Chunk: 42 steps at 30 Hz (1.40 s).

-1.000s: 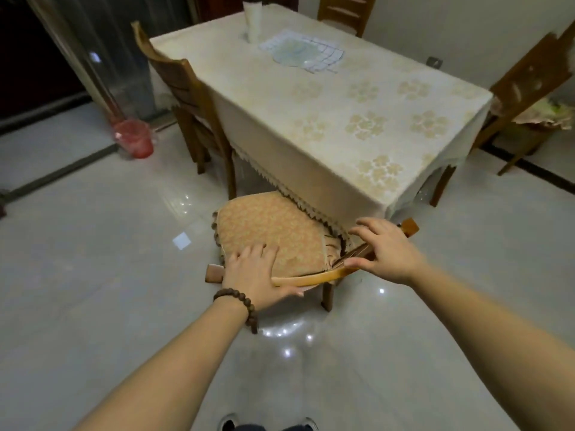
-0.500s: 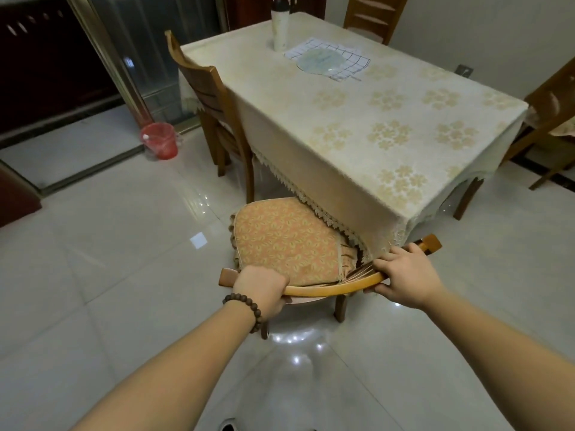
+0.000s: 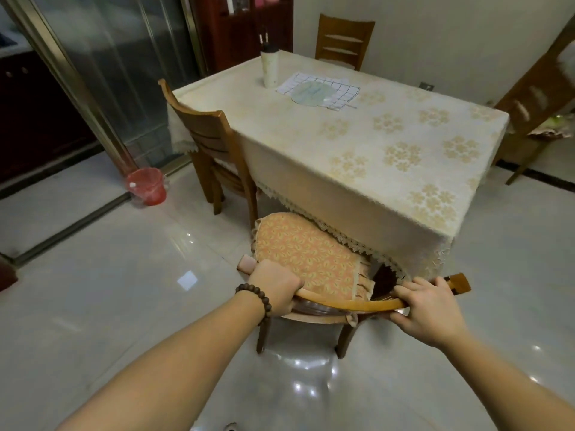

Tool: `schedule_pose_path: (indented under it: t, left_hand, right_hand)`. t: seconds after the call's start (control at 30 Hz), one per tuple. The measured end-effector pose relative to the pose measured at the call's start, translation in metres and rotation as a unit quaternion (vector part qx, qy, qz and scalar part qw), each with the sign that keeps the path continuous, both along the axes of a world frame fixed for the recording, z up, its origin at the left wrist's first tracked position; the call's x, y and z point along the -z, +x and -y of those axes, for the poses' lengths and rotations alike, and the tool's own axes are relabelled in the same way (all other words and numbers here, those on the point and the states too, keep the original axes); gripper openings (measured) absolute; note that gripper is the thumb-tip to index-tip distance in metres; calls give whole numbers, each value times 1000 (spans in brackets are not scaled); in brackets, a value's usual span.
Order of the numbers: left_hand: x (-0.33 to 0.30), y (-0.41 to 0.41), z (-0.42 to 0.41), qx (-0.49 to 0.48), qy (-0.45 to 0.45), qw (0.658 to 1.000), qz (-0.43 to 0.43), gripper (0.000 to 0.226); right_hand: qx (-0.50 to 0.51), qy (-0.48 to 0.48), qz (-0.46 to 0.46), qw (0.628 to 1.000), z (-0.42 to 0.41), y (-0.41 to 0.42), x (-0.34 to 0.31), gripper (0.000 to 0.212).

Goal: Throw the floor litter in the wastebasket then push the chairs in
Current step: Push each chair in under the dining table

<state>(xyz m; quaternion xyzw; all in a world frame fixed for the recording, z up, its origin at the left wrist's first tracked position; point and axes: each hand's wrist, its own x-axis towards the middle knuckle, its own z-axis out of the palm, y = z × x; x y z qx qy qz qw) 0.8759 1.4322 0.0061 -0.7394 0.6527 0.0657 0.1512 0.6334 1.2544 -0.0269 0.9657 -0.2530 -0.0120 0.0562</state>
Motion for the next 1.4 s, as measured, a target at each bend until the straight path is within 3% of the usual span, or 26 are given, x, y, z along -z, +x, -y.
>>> schedule_pose_path:
  t: [0.37, 0.67, 1.0, 1.4]
  left_hand:
    - [-32, 126, 38, 161, 28, 986, 32, 21]
    - [-37, 232, 89, 160, 28, 985, 60, 20]
    - [-23, 313, 107, 119, 7, 993, 21, 25]
    - [-11, 387, 169, 252, 2, 967, 32, 16]
  right_hand:
    - [148, 4, 60, 987, -52, 81, 3, 33]
    - [193, 8, 63, 979, -39, 184, -12, 32]
    - [139, 2, 31, 990, 7, 270, -40, 43]
    - [252, -27, 42, 966, -2, 330, -13, 28]
